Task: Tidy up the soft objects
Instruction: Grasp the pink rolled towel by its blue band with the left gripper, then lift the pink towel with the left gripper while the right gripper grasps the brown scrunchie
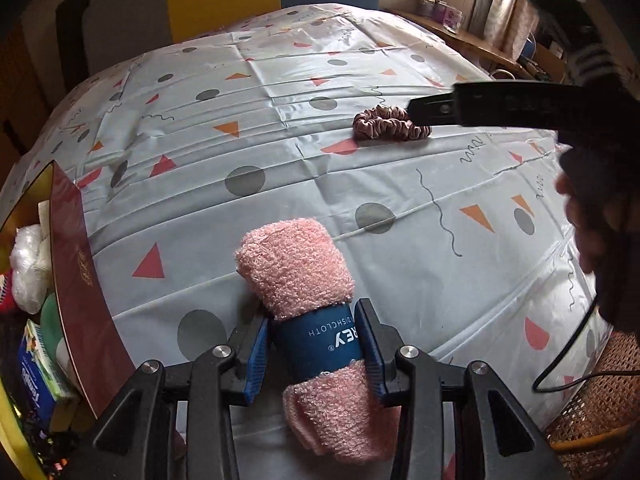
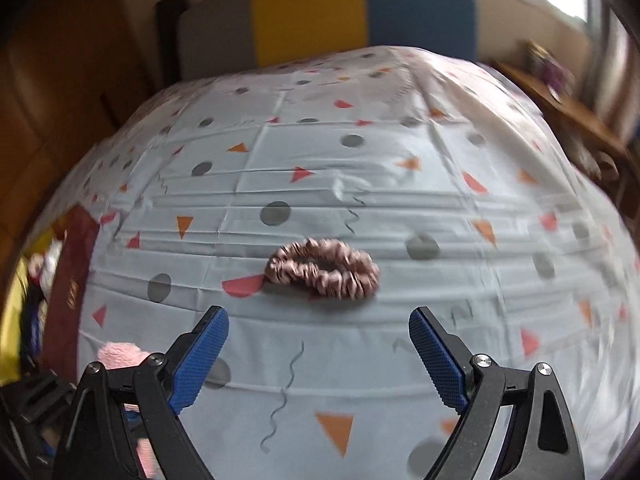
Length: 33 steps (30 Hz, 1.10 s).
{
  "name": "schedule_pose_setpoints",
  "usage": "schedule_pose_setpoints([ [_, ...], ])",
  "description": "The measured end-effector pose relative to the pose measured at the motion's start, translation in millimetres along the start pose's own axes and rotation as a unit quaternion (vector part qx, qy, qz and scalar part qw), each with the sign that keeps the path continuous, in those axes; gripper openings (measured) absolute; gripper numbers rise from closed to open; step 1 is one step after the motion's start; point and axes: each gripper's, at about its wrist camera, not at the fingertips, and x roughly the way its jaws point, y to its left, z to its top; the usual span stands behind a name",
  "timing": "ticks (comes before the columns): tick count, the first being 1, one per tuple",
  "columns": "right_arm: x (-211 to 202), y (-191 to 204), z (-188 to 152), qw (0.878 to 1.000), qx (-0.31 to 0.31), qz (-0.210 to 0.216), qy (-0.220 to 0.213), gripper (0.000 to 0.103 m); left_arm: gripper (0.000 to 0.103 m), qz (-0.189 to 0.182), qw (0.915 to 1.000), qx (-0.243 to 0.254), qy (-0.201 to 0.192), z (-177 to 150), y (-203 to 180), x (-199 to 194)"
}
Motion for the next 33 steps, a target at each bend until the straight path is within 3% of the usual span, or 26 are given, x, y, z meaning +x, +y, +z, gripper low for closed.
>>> schedule_pose_setpoints([
  [5,38.5,13.3,23.6,0.991,-0.132,-0.015,0.036,0.092,0.041,-0.007,0.9999,-0.007,-0.001,-4.1,3.0,6.1],
  [10,66.7,17.5,35.2,0.981,-0.184,-0.030,0.062,0.091,0.042,-0.005,0.9999,-0.006,-0.006,-7.9,2.7,5.8],
  [12,77.1,18.0,35.0,0.977,-0.192,-0.030,0.083,0.063,0.042,-0.001,0.9999,-0.004,-0.009,-9.8,1.3,6.2],
  [14,75.1,18.1,35.9,0.982,-0.172,-0.009,0.081,0.016,0.042,0.002,0.9999,-0.005,-0.014,-11.2,0.5,5.9],
  [15,74.5,18.1,34.6,0.983,-0.164,-0.013,0.087,0.014,0.042,0.002,0.9999,-0.006,-0.015,-11.9,0.3,5.6],
  [25,34.2,42.6,-26.5,0.989,-0.091,0.041,0.106,0.014,0.038,0.005,0.9996,-0.008,-0.027,-13.3,1.1,3.6],
  [31,30.8,32.9,-42.2,0.995,-0.046,0.052,0.073,0.014,0.036,0.008,0.9994,-0.005,-0.033,-17.2,-1.7,-15.4],
  [33,29.0,35.1,-47.1,0.995,-0.059,0.051,0.057,0.014,0.036,0.007,0.9990,-0.002,-0.044,-20.4,-4.5,-27.6],
])
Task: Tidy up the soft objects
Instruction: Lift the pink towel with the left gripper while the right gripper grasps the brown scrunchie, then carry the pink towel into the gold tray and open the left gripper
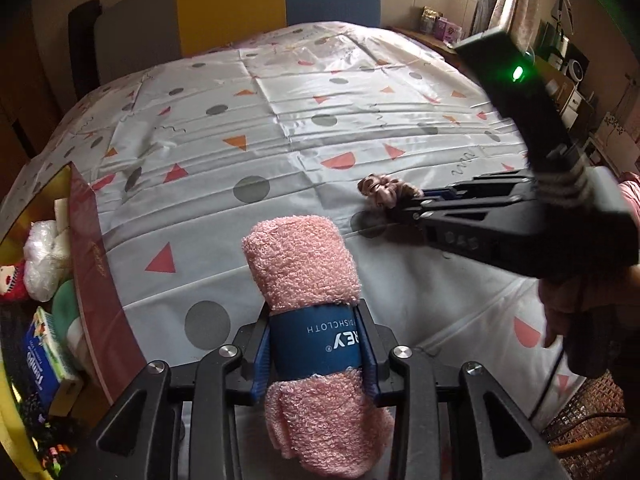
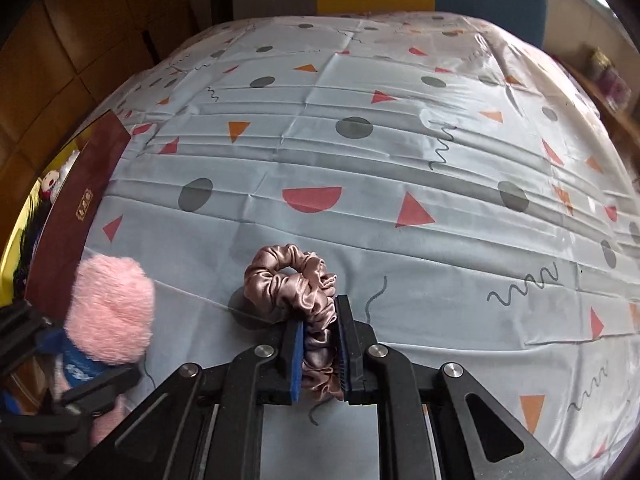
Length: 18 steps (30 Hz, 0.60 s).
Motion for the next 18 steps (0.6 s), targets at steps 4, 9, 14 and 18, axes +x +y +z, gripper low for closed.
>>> schedule_pose_setpoints([
  [4,-2.0,1.1,-7.6,1.000,0.000,0.003,-0.021,0.014,0.036,0.000,0.9999,-0.003,-0.015,-2.7,-1.9,-20.1],
  [9,-0.9,9.6,-13.2,0.998,-0.026,-0.015,-0.046,0.014,0.036,0.001,0.9990,-0.016,-0.043,-6.6,1.2,-50.7],
  [14,0.5,13.8,-13.7,0.997,-0.037,-0.032,-0.064,0.014,0.036,0.007,0.9971,-0.033,-0.068,-10.1,11.0,-77.3],
  [18,0.7,15.1,-15.1,0.996,-0.040,-0.038,-0.072,0.014,0.036,0.020,0.9947,-0.057,-0.084,-12.4,28.8,-93.9],
])
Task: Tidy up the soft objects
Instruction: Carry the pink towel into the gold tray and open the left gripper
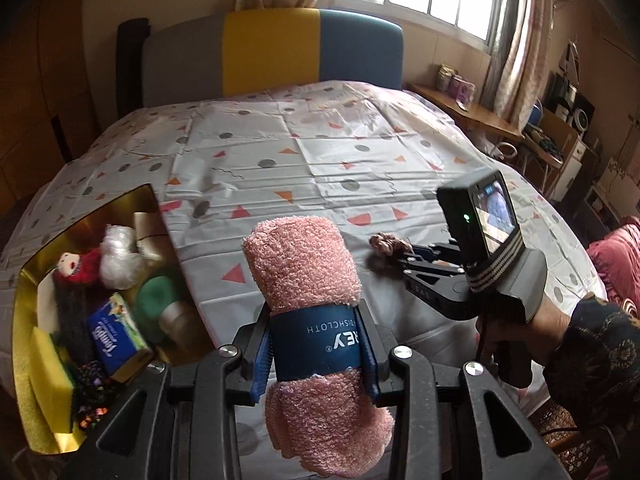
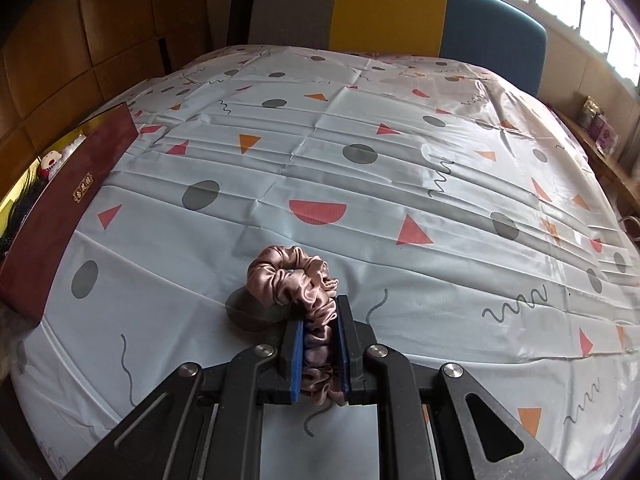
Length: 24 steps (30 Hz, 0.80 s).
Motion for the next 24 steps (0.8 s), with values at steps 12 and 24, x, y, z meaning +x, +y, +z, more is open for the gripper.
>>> schedule_pose_setpoints([
  [12,-0.8,1.7,-2.6,1.000,-0.001,-0.005,-0.009,0.014,0.036,0.032,0.9982,-0.047,-0.019,-10.9,45.2,-25.9],
  [24,-1.2,5.4,-2.9,1.000,-0.008,-0.016,-0.010,0.014,0.036,0.054,0.9953,-0.077,-0.022,-19.4,73.0,-34.3],
])
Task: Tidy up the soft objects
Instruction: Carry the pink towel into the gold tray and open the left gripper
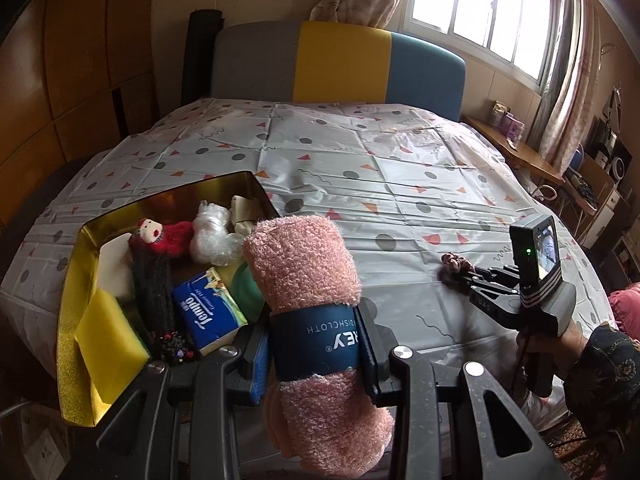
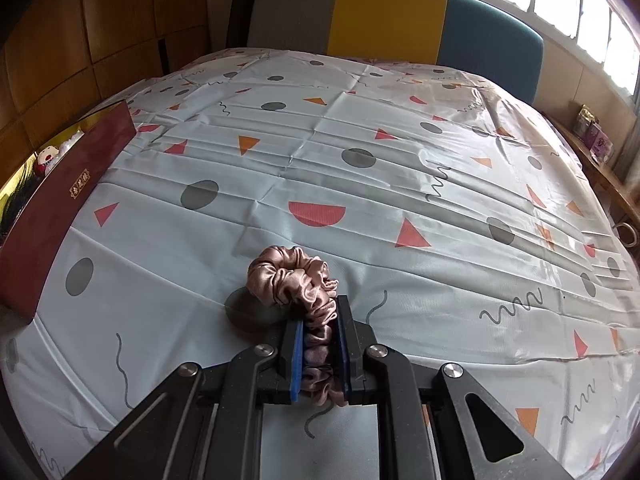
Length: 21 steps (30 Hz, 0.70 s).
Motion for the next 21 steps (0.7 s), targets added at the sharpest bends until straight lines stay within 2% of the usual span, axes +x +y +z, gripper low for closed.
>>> schedule_pose_setpoints([
  [4,-0.1,0.6,0.0,1.000,-0.002,-0.003,0.000,0.014,0.036,0.003,0.9999,-0.014,0.004,-2.4,14.7,-0.7],
  [9,-0.1,0.8,-0.1,1.000,-0.001,-0.004,0.000,0.014,0.036,0.019,0.9975,-0.068,-0.001,-2.8,63.6,-12.2],
  [14,0.0,0.6,-0.1,1.000,0.001,-0.002,0.001,0.014,0.036,0.049,0.9860,-0.159,-0.011,-9.0,140.8,-34.5],
  [17,0.5,0.1,0.1,1.000,0.002,0.000,0.001,0.014,0.036,0.070,0.9788,-0.192,-0.016,-19.5,175.7,-46.9],
  [21,0.8,-0.4,0.2,1.000,0.001,-0.001,0.001,0.014,0.036,0.068,0.9726,-0.222,-0.005,-31.8,202.0,-48.1],
])
